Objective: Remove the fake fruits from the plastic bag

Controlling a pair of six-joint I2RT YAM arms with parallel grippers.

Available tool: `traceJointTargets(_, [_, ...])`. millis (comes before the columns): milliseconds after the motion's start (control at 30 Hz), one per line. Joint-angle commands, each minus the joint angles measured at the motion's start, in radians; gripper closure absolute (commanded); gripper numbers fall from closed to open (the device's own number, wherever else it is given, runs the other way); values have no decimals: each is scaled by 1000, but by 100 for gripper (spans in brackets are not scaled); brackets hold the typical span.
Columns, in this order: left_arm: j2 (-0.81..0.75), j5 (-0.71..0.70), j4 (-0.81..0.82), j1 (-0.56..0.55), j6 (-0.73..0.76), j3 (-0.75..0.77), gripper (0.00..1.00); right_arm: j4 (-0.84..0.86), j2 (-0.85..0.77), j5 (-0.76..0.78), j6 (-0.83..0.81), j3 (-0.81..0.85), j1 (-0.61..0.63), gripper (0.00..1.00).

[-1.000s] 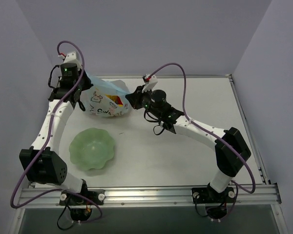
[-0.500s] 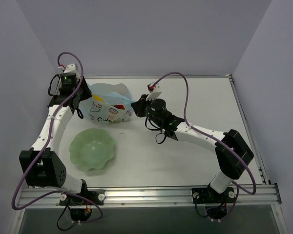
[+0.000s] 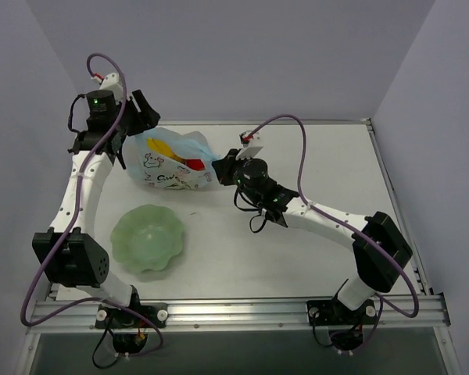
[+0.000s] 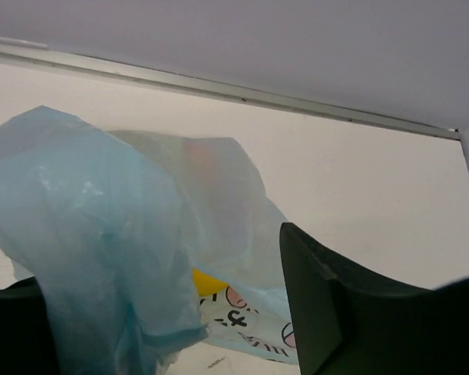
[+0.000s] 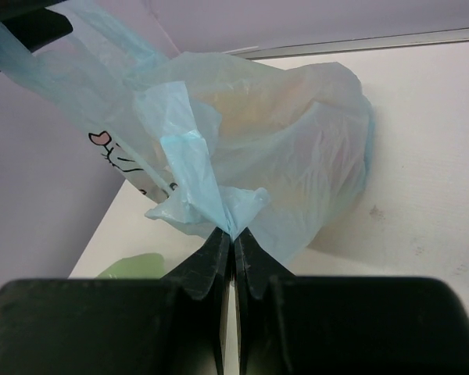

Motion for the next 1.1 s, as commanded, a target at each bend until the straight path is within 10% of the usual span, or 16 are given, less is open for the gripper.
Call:
traceJointTargets(0, [-95, 23, 1, 11, 7, -79, 39, 49, -41, 59, 15, -14, 40, 100])
traceJointTargets(233, [-251, -144, 12, 14, 3, -324, 88, 14, -42, 109, 20, -16, 57, 100])
traceJointTargets(367, [-325, -181, 17, 14, -4, -395, 90, -38, -63, 113, -40, 5, 60, 95])
traceJointTargets(467, [-348, -185, 18, 14, 1, -425, 97, -144, -76, 81, -135, 65, 59, 73])
traceJointTargets(600, [-351, -193, 26, 14, 4, -452, 98, -343, -54, -34, -296, 197, 59, 17])
traceJointTargets(700, [-336, -193, 26, 14, 6, -455, 98, -439, -25, -113, -379, 298, 59, 1])
traceJointTargets(1067, [-157, -187, 104, 59, 55, -387, 98, -490, 310, -243, -422, 597, 39, 13])
